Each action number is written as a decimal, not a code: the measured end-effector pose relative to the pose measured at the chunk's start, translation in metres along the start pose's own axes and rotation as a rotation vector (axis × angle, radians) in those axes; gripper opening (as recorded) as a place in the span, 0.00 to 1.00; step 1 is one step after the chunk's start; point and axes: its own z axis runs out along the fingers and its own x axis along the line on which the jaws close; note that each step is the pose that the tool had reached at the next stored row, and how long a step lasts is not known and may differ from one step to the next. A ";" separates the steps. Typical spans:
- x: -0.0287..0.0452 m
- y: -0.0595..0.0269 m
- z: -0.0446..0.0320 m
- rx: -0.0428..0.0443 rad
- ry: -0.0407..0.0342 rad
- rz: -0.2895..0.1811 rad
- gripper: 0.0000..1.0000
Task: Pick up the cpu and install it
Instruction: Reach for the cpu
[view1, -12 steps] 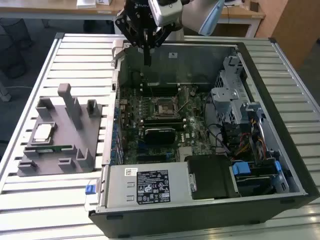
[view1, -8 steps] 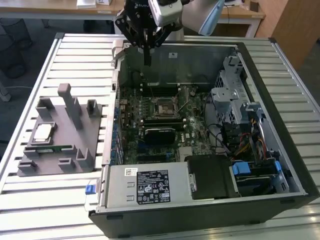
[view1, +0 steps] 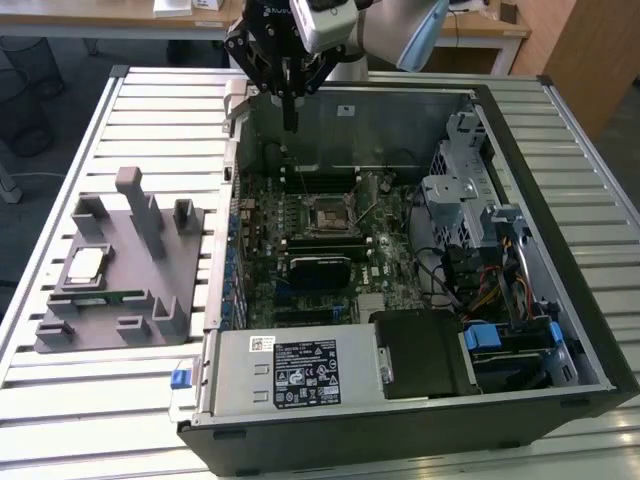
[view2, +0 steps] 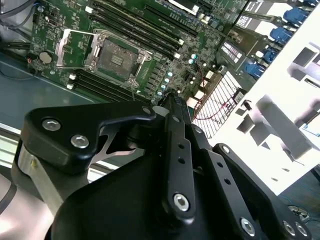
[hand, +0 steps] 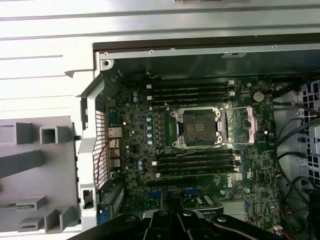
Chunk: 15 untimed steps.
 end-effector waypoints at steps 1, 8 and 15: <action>0.0011 -0.0001 0.0000 -0.0001 0.0000 0.000 0.11; 0.0076 -0.0005 -0.0001 -0.0001 -0.0001 0.000 0.11; 0.0269 -0.0020 -0.0001 -0.0001 0.0000 0.000 0.11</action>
